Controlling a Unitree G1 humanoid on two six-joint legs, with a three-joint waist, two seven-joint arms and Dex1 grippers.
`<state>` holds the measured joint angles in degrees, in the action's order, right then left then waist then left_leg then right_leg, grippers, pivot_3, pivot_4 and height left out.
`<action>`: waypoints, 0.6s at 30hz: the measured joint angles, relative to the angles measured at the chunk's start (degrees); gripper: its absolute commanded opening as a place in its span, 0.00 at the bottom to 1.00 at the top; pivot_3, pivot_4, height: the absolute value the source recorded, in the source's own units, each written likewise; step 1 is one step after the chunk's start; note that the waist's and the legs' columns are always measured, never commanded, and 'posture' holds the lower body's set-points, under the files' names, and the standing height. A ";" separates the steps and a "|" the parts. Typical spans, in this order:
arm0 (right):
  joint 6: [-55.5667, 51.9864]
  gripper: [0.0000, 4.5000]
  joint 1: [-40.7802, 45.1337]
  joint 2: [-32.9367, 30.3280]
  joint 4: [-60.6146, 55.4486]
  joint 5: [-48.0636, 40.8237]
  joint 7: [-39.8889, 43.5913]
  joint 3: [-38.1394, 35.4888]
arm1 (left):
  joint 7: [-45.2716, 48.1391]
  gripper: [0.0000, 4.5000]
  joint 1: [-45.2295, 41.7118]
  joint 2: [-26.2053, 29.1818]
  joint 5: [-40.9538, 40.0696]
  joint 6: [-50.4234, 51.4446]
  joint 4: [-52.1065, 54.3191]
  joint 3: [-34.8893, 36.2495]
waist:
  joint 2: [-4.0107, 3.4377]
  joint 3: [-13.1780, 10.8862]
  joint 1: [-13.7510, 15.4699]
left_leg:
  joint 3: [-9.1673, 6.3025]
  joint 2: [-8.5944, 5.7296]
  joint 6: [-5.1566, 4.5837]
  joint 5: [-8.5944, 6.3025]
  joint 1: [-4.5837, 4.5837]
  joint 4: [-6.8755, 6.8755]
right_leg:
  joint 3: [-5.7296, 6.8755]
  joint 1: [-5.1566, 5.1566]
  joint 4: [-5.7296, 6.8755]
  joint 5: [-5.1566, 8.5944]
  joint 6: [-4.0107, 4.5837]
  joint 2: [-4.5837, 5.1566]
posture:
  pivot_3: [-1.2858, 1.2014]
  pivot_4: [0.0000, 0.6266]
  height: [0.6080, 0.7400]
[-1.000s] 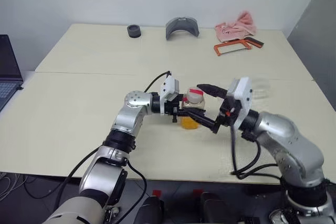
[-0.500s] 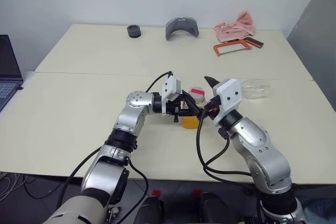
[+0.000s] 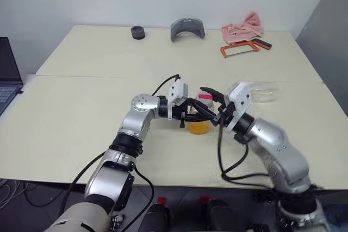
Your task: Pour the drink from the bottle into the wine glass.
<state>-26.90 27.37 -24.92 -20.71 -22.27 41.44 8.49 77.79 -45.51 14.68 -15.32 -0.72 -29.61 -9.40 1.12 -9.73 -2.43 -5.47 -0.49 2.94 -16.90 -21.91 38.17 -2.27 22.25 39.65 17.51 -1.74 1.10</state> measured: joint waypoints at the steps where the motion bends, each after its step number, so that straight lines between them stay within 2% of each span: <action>1: 0.00 0.43 2.53 -1.46 2.19 -1.17 3.92 -0.05 | 0.42 0.38 -0.31 0.09 -0.09 -0.19 0.09 0.13 | 0.00 0.00 -0.01 | -0.05 0.01 0.00 0.00 0.00 -0.02 | 0.07 -0.02 -0.01 0.00 0.00 -0.06 | 0.52 0.24 1.00; 4: -4.10 0.43 12.42 -5.10 11.18 -4.76 15.25 0.67 | 1.33 0.38 -0.92 0.38 -0.44 0.08 0.07 0.20 | -0.04 -0.02 -0.48 | -0.08 0.05 0.00 0.01 0.00 -0.05 | 0.12 0.00 0.03 0.01 0.03 -0.07 | 0.52 0.24 1.00; 7: -4.65 0.43 15.81 -6.02 14.69 -4.71 19.52 1.82 | 1.28 0.38 -0.98 0.23 -0.63 0.34 0.07 0.20 | -0.03 -0.02 -0.65 | -0.17 0.13 0.02 0.02 -0.04 -0.10 | 0.14 0.03 0.01 0.01 0.04 0.00 | 0.52 0.24 1.00; 12: -2.55 0.81 10.90 -2.43 11.54 -4.35 15.01 -0.32 | 1.24 0.38 -0.82 0.51 0.18 0.44 0.14 -0.33 | -0.04 -0.02 -0.60 | -0.15 0.10 0.18 0.11 -0.25 -0.05 | 0.12 0.11 -0.07 0.01 0.03 0.22 | 0.52 0.24 1.00; 18: -4.09 0.81 2.02 -2.28 -2.40 -5.00 4.75 -6.47 | 0.84 0.38 0.29 0.92 0.38 0.44 0.19 -0.34 | -0.04 -0.02 0.08 | -0.25 0.09 0.18 0.11 -0.37 0.03 | 0.14 0.13 -0.10 0.01 0.02 0.21 | 0.52 0.24 1.00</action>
<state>-31.00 29.39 -27.20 -23.11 -27.26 46.19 2.02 78.63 -45.22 15.60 -14.93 -0.28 -29.42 -9.74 1.08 -9.75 -2.35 -5.72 -0.40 3.11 -16.79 -22.28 38.20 -2.13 22.38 39.55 17.53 -1.72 1.32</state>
